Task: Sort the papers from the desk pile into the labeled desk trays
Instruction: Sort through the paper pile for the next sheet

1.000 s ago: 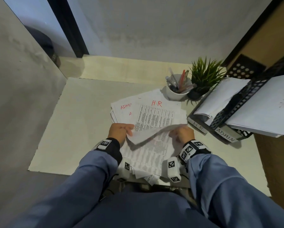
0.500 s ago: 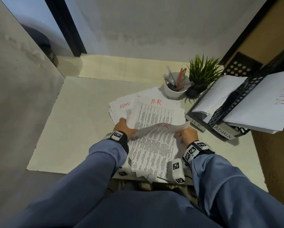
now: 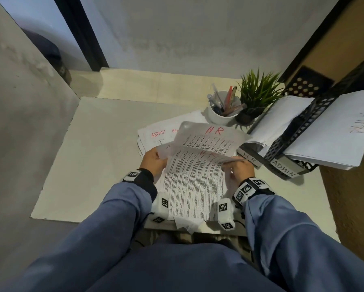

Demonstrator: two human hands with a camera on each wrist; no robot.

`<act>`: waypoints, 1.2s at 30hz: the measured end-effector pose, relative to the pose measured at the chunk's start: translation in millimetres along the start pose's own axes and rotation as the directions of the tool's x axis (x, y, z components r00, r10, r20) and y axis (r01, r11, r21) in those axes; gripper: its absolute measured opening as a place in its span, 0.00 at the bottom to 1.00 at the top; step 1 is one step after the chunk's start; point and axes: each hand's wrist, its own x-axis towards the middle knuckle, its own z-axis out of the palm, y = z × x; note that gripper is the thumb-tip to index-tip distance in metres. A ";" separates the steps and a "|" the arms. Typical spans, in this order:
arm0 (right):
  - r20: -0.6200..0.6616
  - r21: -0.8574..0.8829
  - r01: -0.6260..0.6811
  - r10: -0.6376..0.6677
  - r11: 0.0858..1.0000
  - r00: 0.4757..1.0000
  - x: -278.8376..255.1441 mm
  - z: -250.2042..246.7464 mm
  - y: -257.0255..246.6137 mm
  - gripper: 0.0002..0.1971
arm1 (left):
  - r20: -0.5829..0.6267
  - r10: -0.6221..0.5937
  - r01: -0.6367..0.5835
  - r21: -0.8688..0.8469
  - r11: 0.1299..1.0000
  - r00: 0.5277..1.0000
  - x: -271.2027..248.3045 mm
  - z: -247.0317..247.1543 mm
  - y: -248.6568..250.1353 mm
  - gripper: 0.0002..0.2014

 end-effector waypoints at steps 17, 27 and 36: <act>-0.101 0.078 -0.043 0.051 0.996 0.994 5.0 -22.6 13.0 0.17 | -0.342 0.015 -0.014 0.005 1.000 0.939 35.0 -34.8 5.4 0.16; 0.284 0.428 -0.101 -0.028 0.898 0.958 -23.0 -1.9 -27.7 0.19 | 0.126 0.083 -0.121 0.333 0.935 0.989 5.2 -1.8 28.8 0.28; 0.116 0.230 0.558 -0.592 0.797 0.797 -78.2 -2.2 -108.9 0.16 | -0.154 0.443 -0.441 0.053 0.896 0.883 -19.3 9.8 74.4 0.11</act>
